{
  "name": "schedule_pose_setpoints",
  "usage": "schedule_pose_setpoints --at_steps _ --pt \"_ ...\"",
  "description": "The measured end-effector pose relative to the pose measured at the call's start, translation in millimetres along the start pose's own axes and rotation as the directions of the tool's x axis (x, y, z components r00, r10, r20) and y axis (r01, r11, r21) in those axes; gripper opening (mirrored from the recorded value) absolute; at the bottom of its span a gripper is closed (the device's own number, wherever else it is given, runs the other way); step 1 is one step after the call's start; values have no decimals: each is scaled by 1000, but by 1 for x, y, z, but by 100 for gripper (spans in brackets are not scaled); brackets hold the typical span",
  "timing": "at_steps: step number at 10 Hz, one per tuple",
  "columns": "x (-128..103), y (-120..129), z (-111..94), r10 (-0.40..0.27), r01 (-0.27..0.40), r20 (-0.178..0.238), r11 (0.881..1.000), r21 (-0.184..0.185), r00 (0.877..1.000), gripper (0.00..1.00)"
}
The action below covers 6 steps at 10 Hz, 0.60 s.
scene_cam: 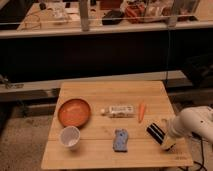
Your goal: Place the eraser on the white sponge
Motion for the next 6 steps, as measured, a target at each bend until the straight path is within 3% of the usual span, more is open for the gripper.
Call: schedule_pose_setpoints --at_steps 3,5,6 --pt "26 -8 23 128 -128 -19 991 -33 992 80" --pt "33 -9 27 142 -143 -31 989 -44 989 80" --pt "31 -9 29 134 -136 -37 990 -47 990 74"
